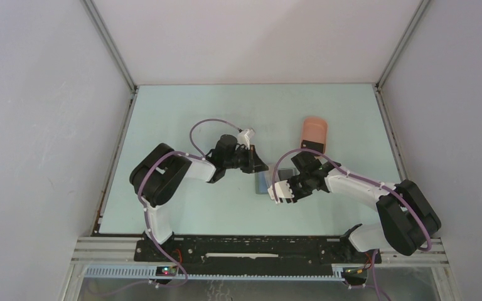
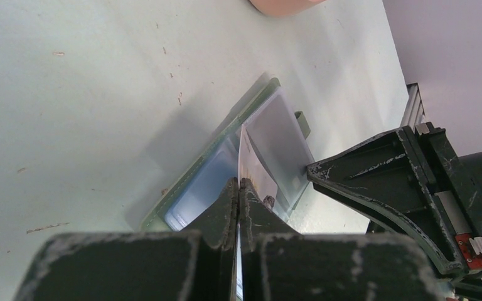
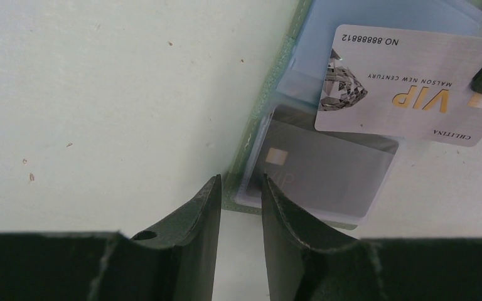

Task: Put the credit cards into the card holder
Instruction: Insert the credit card into the card holder.

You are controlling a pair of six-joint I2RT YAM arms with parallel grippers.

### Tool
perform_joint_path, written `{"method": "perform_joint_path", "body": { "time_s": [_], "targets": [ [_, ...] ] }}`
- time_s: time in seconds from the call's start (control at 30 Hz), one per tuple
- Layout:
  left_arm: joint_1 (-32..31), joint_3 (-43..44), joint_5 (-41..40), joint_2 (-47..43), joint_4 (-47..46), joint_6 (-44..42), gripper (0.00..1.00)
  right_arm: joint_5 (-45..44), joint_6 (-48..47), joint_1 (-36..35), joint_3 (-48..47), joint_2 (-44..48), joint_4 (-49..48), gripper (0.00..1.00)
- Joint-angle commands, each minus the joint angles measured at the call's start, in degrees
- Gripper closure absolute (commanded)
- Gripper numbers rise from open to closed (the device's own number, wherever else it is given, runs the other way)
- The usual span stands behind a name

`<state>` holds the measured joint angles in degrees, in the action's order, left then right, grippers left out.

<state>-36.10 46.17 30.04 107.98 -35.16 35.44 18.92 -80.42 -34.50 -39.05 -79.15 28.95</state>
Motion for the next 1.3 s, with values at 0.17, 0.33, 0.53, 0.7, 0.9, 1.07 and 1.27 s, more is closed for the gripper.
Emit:
{"method": "perform_joint_path", "body": {
  "time_s": [0.17, 0.33, 0.53, 0.7, 0.9, 1.07, 1.27],
  "targets": [
    [-0.28, -0.45, -3.30, -1.85, 1.93, -2.22, 1.00, 0.24, 0.86, -0.66, -1.47, 1.05, 0.82, 0.62],
    [-0.27, 0.37, -4.79, -2.32, 2.01, -2.61, 1.00, 0.24, 0.94, -0.66, -1.48, 1.24, 0.93, 0.62],
    [-0.36, 1.11, -5.47, -1.93, 1.87, -2.49, 1.00, 0.33, 0.89, -0.66, -1.47, 1.28, 0.89, 0.63],
    [-0.72, 1.28, -5.59, -1.51, 1.49, -2.39, 1.00, 0.33, 0.92, -0.66, -1.47, 1.37, 0.95, 0.63],
    [-0.95, 0.85, -6.18, -2.13, 0.82, -2.91, 1.00, 0.33, 0.92, -0.70, -1.48, 1.37, 0.97, 0.63],
    [-1.38, 1.02, -6.55, -2.23, 0.34, -3.10, 1.00, 0.24, 0.93, -0.70, -1.49, 1.46, 0.97, 0.63],
    [-1.85, 1.29, -6.87, -2.15, 0.57, -3.10, 1.00, 0.33, 1.04, -0.66, -1.47, 1.64, 0.96, 0.63]
  ]
}}
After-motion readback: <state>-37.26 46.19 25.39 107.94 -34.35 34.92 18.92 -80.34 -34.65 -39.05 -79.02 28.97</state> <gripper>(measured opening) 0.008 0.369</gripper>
